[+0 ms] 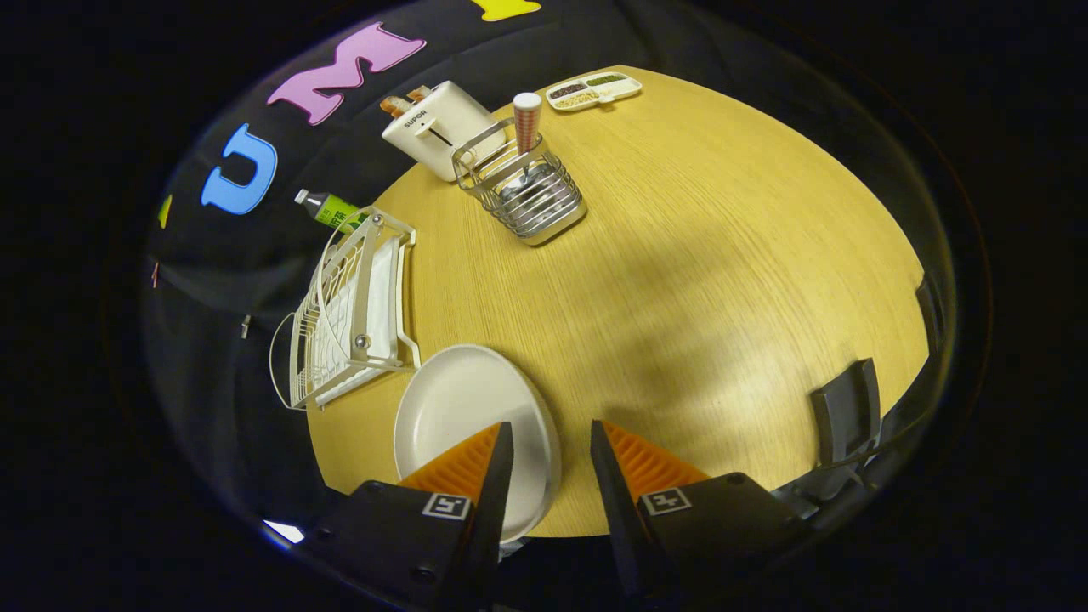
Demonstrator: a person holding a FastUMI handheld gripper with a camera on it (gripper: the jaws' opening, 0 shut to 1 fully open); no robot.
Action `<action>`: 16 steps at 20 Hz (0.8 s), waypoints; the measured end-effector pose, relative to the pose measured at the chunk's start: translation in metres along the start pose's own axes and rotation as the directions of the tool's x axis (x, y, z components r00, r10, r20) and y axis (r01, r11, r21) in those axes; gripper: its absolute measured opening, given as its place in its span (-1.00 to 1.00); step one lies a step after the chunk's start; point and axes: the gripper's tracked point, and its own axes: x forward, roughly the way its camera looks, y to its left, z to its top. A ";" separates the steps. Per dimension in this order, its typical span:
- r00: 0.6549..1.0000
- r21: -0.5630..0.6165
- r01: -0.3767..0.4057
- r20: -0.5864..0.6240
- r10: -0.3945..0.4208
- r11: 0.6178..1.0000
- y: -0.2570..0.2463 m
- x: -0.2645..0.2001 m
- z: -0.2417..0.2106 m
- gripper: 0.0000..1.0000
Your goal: Take the plate from the dish rack, then take the spoon from the basket and place it into the plate.
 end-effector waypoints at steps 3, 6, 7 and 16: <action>0.996 -0.084 0.024 0.086 -0.017 0.996 0.000 -0.018 0.023 0.36; 0.973 -0.207 0.075 0.228 -0.027 0.975 0.007 -0.047 0.058 0.60; 0.958 -0.253 0.104 0.284 -0.028 0.962 0.009 -0.058 0.071 0.60; 0.828 -0.409 0.269 0.561 0.007 0.872 0.039 -0.100 0.145 0.67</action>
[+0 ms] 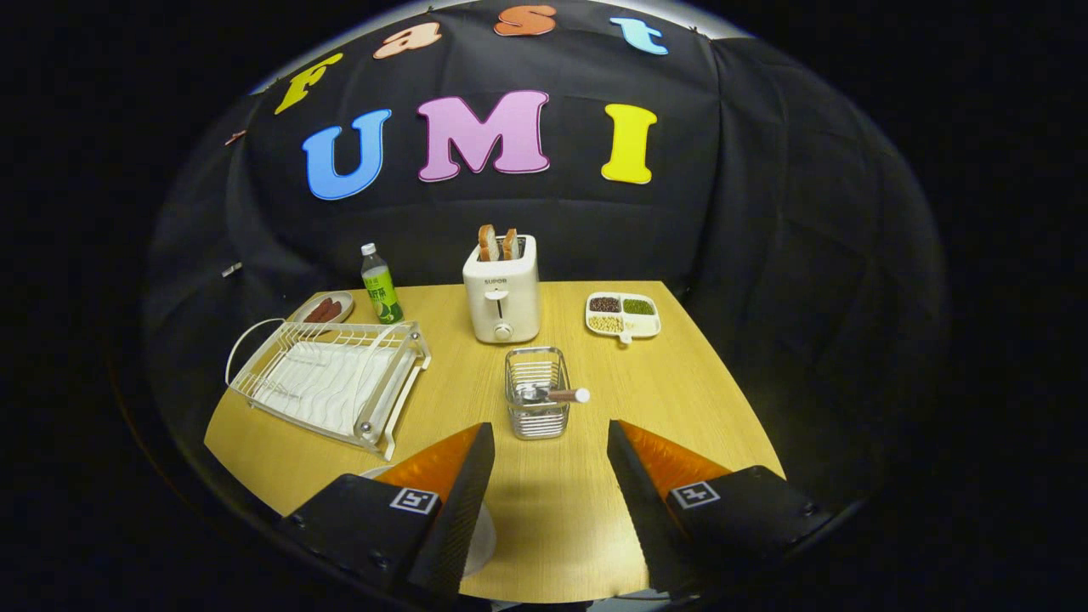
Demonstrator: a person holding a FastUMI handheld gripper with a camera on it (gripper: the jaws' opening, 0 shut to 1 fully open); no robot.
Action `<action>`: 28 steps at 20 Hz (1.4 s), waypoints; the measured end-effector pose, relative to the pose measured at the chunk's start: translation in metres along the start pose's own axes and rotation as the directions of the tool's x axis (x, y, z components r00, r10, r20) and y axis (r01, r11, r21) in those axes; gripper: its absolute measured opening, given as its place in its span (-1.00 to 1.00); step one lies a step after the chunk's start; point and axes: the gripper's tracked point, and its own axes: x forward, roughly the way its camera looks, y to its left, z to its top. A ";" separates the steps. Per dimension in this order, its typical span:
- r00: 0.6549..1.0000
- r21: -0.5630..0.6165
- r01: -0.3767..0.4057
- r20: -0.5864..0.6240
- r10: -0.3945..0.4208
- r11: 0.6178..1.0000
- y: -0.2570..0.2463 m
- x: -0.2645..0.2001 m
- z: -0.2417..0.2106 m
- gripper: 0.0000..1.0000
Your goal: Take the plate from the dish rack, then take the spoon from the basket and place it into the plate.
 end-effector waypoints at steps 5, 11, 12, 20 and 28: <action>1.000 0.040 -0.024 0.015 0.023 0.999 -0.003 0.039 0.016 0.63; 0.997 0.058 -0.048 -0.050 0.051 0.997 -0.012 0.089 -0.006 0.63; 0.997 0.061 -0.053 -0.060 0.057 0.997 -0.014 0.092 -0.009 0.64; 0.999 0.037 -0.047 -0.014 0.048 0.998 -0.007 0.099 -0.015 -0.58; 0.998 0.023 -0.029 0.047 0.028 0.999 -0.004 0.082 0.007 -0.78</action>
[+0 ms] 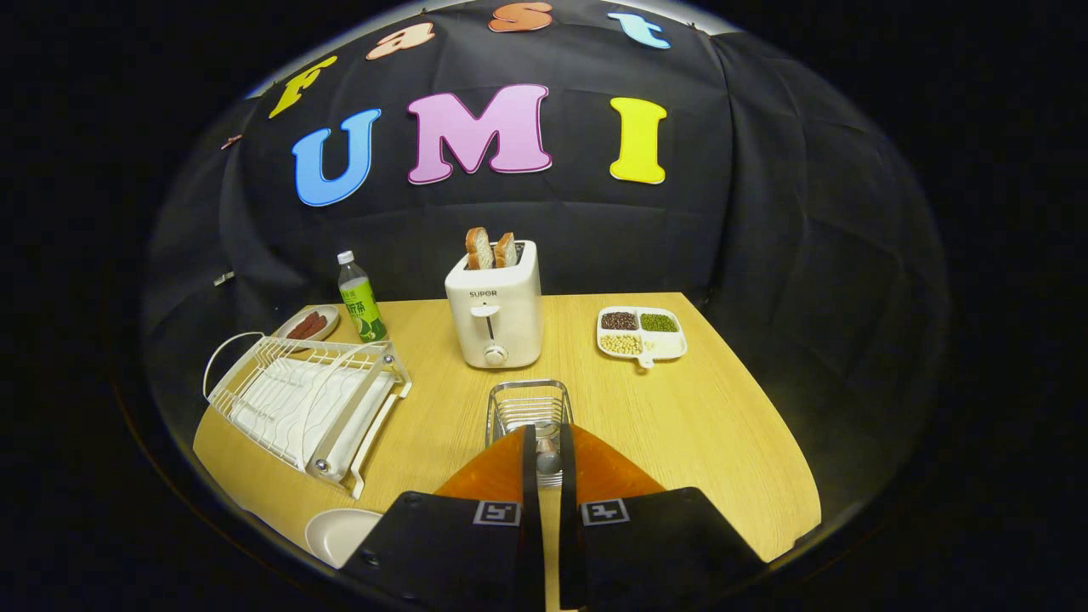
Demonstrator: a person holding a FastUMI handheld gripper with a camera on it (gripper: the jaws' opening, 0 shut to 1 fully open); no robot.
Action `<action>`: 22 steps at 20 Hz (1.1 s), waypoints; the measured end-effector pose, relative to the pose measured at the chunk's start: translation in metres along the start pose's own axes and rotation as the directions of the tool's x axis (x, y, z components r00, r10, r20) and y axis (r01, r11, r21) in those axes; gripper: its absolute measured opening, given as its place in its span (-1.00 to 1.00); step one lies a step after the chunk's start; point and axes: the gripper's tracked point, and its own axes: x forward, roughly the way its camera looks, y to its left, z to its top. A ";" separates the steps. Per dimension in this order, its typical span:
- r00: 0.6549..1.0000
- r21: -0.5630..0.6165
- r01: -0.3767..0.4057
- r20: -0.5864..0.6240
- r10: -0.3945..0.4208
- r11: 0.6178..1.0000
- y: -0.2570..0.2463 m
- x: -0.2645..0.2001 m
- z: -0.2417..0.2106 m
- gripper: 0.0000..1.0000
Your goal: Take the plate from the dish rack, then take the spoon from the basket and place it into the plate.
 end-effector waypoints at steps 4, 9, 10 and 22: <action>1.000 -0.009 -0.005 0.030 0.006 1.000 -0.001 -0.022 0.029 -0.78; 0.997 -0.023 -0.055 0.059 0.056 0.998 0.017 -0.082 0.051 -0.78; 0.996 -0.035 -0.070 0.057 0.072 0.997 0.025 -0.094 0.051 -0.78; 0.962 -0.036 -0.249 -0.122 0.243 0.968 0.123 -0.172 -0.037 -0.78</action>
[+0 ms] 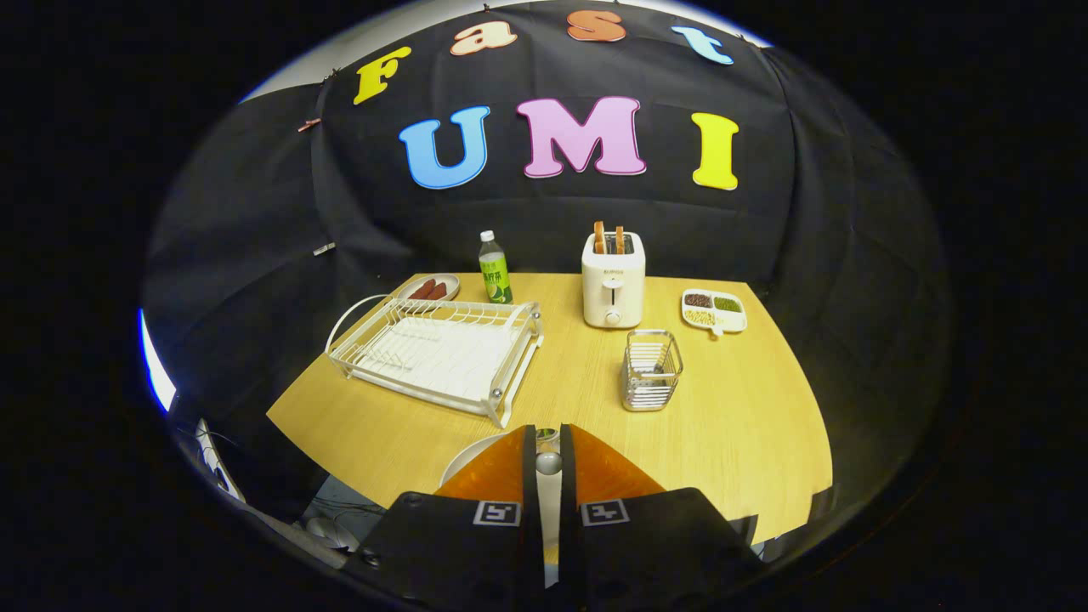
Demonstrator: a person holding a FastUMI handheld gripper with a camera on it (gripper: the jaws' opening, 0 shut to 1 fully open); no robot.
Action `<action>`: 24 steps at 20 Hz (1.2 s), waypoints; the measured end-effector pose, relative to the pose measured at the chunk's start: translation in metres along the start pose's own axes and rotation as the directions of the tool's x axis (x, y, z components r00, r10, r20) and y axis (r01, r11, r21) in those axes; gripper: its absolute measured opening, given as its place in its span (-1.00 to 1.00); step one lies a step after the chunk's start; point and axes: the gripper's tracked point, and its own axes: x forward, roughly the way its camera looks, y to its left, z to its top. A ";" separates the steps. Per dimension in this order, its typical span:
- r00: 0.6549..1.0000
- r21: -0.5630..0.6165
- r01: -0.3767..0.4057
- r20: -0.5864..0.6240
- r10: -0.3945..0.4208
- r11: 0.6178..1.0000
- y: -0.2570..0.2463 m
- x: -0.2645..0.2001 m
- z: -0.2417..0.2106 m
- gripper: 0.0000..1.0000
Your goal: Take the plate from the dish rack, then take the spoon from the basket and place it into the plate.
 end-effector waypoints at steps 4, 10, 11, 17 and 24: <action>0.997 0.016 -0.013 -0.073 0.014 1.000 0.014 0.015 -0.036 -0.78; 0.994 0.027 -0.001 -0.111 0.004 1.000 0.020 0.030 -0.053 -0.78; 0.994 0.030 0.002 -0.112 0.001 1.000 0.020 0.033 -0.054 -0.78; 0.987 0.027 0.024 -0.160 -0.020 0.999 0.021 0.044 -0.072 -0.64; 0.979 -0.018 0.038 -0.199 -0.041 0.999 0.021 0.043 -0.082 0.50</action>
